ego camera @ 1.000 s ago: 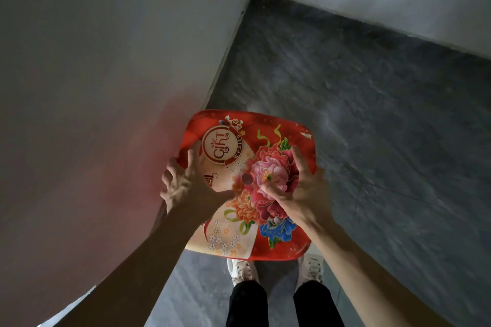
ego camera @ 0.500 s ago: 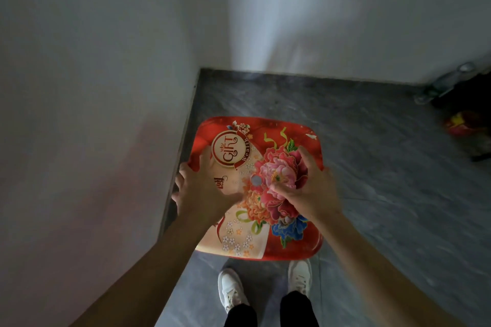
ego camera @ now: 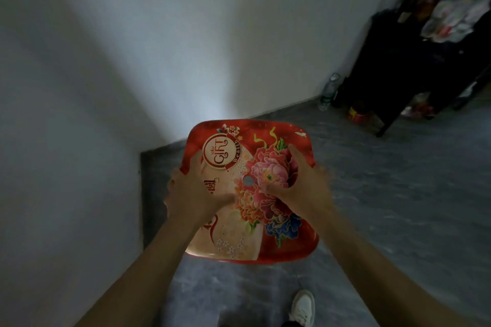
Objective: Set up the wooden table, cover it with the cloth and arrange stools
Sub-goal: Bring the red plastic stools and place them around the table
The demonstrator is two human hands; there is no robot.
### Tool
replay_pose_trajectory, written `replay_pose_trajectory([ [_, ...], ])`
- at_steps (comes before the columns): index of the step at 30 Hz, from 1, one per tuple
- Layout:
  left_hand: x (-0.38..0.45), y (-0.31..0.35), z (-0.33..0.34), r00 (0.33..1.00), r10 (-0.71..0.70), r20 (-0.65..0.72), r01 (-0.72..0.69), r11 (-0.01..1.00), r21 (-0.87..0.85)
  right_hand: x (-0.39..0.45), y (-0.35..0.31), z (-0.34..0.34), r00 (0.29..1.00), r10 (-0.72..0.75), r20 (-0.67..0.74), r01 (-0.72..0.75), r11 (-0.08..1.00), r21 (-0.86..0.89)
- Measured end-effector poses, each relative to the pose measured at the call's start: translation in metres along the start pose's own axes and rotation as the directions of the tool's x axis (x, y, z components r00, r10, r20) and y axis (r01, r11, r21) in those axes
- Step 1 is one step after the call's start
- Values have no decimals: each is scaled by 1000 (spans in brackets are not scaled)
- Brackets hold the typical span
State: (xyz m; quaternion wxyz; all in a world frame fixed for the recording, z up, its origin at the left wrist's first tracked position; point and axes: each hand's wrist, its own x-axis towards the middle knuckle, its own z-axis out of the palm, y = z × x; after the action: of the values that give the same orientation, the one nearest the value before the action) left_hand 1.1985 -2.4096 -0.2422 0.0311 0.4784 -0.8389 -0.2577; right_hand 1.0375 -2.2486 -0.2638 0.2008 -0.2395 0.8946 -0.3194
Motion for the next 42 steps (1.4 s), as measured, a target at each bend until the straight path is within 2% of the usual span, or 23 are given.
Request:
replay_pose_trajectory([
  [6, 6, 118, 28, 980, 199, 30, -198, 980, -8, 17, 54, -106, 992, 64, -105, -65, 998, -9],
  [11, 15, 218, 64, 940, 316, 128, -320, 948, 3, 21, 107, -188, 959, 173, -223, -178, 984, 1],
  [14, 12, 277, 87, 886, 428, 179, -434, 901, -7, 16, 142, -229, 919, 253, -303, -253, 967, 39],
  [18, 13, 352, 126, 772, 577, 267, -580, 811, -77, 8, 188, -272, 830, 367, -420, -371, 925, 75],
  [21, 18, 408, 161, 661, 664, 349, -653, 739, -168, 1, 220, -299, 738, 454, -500, -456, 881, 127],
  [24, 20, 463, 197, 555, 712, 430, -723, 669, -175, -1, 253, -322, 642, 526, -558, -551, 822, 141],
  [30, 20, 565, 271, 325, 771, 548, -827, 513, -231, 2, 303, -358, 391, 693, -606, -695, 654, 299],
  [37, -31, 658, 323, 43, 777, 628, -903, 299, -308, -30, 345, -386, 97, 815, -571, -735, 446, 511],
  [42, -102, 706, 361, -110, 744, 659, -929, 159, -334, -79, 388, -402, -82, 849, -522, -686, 332, 648],
])
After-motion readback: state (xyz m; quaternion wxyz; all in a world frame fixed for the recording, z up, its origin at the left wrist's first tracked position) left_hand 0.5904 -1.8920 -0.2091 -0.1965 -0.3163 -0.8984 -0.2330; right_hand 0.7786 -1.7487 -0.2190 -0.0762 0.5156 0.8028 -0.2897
